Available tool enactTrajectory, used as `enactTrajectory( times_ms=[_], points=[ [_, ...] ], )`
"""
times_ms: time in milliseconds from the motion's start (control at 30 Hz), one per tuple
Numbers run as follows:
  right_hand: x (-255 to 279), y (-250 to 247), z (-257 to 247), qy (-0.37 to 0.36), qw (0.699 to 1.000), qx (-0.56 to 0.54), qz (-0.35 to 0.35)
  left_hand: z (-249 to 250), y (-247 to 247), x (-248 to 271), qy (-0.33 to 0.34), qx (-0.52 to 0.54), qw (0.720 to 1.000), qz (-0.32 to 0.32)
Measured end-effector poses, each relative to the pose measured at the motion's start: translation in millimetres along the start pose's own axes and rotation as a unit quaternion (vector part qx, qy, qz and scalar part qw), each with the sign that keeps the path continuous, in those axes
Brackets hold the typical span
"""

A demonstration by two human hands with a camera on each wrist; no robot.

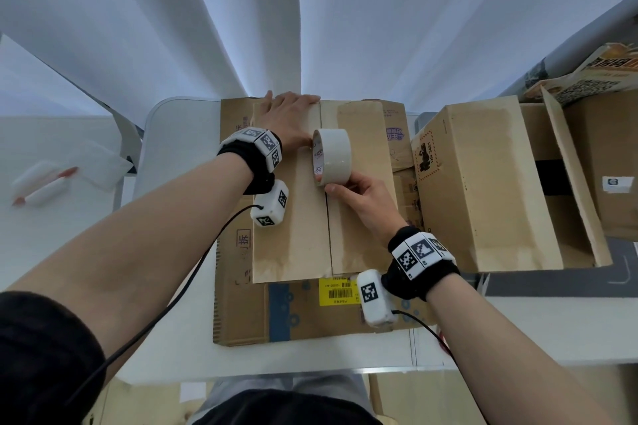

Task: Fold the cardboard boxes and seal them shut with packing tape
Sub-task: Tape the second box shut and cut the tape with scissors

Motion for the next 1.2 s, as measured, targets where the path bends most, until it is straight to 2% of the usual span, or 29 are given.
enactTrajectory(
  times_ms=[400, 700, 933, 1067, 1200],
  points=[
    [3, -2, 5, -0.001, 0.999, -0.029, 0.04, -4, 2, -4, -0.01, -0.013, 1.0, -0.011],
    [19, -2, 15, 0.01, 0.997, -0.068, 0.018, -3, 1, -2, -0.003, -0.029, 1.0, -0.007],
    [17, -4, 12, 0.004, 0.998, -0.034, 0.057, 9, 4, 8, 0.057, -0.051, 0.997, -0.005],
    [16, -4, 14, 0.011, 0.998, -0.029, 0.056, 25, 11, 16, 0.096, -0.025, 0.995, -0.02],
    [16, -2, 12, 0.015, 0.997, -0.037, 0.06, 35, 19, 23, 0.141, -0.051, 0.988, -0.035]
  ],
)
Point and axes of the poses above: each hand's wrist, its own x-axis away from the middle knuckle, its own y-axis out of the palm, z = x × y, the point moved 10 cm from there along -x, towards the middle knuckle, and after that the axes turned 10 degrees about x, right-handed, at the moved point
